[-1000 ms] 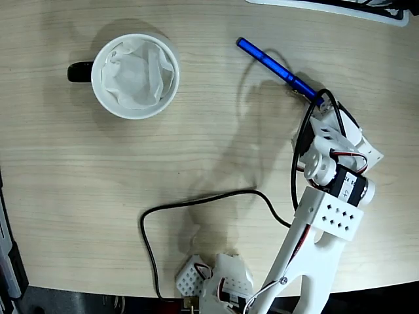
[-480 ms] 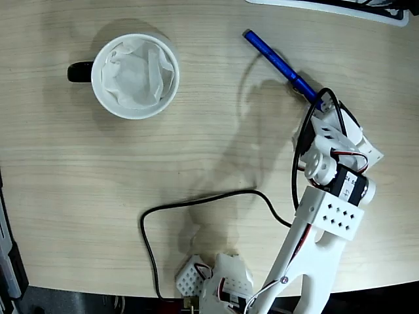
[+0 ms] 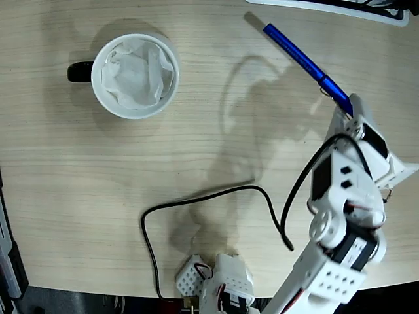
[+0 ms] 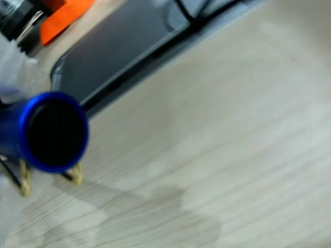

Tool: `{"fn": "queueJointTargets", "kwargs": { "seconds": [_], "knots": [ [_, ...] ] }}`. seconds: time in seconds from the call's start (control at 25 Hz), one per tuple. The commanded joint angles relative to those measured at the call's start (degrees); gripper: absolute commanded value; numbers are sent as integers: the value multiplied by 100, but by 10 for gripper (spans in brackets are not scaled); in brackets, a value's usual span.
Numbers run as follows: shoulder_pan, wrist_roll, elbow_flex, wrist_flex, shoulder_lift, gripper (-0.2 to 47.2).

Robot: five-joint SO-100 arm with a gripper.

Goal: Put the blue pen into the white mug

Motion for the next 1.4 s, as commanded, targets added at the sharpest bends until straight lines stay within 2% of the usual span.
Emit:
{"fn": "queueJointTargets", "kwargs": {
  "seconds": [0.0,0.44,0.6,0.72,0.8,1.0,1.2,1.36],
  "knots": [
    [-53,-738,519,-316,1125,1],
    [-141,-4263,3366,-3164,3937,1],
    [-264,-5159,3797,-4403,4570,1],
    [-694,-5818,3841,-5212,4790,1],
    [-1090,-6407,4034,-5959,4878,1],
    [-2127,-7541,4544,-6926,5159,1],
    [-3059,-8402,5300,-7339,5660,1],
    [-3533,-8877,5827,-7532,5774,1]
  ]
}}
